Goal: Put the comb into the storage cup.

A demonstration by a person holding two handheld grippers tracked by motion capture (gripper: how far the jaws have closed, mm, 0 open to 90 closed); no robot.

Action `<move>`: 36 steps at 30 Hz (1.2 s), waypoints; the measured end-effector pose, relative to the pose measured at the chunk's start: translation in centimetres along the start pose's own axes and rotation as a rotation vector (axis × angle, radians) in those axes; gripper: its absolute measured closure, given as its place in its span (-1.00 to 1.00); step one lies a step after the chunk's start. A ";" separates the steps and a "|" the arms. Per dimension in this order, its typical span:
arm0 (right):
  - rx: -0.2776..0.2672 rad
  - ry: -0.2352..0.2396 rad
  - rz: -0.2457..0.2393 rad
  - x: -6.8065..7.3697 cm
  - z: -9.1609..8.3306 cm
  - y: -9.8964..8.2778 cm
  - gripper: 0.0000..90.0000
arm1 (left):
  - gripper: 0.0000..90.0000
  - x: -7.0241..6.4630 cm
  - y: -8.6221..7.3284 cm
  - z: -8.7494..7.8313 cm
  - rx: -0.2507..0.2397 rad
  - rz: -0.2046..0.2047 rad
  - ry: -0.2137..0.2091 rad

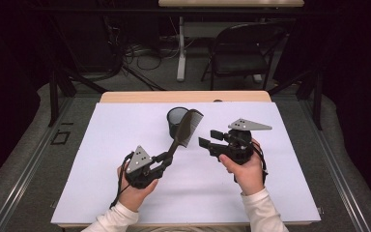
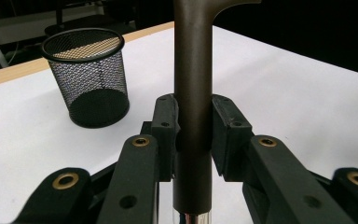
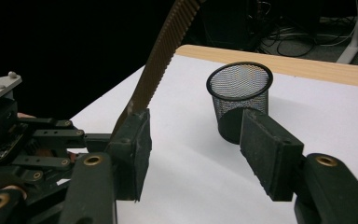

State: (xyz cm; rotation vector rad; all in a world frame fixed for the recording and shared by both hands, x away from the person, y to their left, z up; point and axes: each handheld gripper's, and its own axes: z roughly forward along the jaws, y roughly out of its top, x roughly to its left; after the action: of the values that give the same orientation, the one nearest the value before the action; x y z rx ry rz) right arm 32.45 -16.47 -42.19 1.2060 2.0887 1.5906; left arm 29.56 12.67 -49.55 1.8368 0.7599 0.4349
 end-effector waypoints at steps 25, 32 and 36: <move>0.002 0.021 0.101 -0.6 0.0 -0.3 0.12 | 0.62 -0.3 -0.8 0.7 0.023 0.021 0.009; 0.026 0.029 0.155 -0.9 0.0 -0.4 0.16 | 0.62 -0.4 -1.0 0.9 0.031 0.022 0.008; 0.029 0.021 0.159 -1.0 0.1 -0.5 0.19 | 0.62 -0.4 -1.2 1.1 0.037 0.024 0.003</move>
State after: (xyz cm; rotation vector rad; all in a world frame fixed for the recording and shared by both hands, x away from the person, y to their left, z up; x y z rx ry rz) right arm 32.91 -17.15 -42.89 1.4022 2.0821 1.6511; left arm 29.57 11.90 -51.00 1.8820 0.7532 0.4424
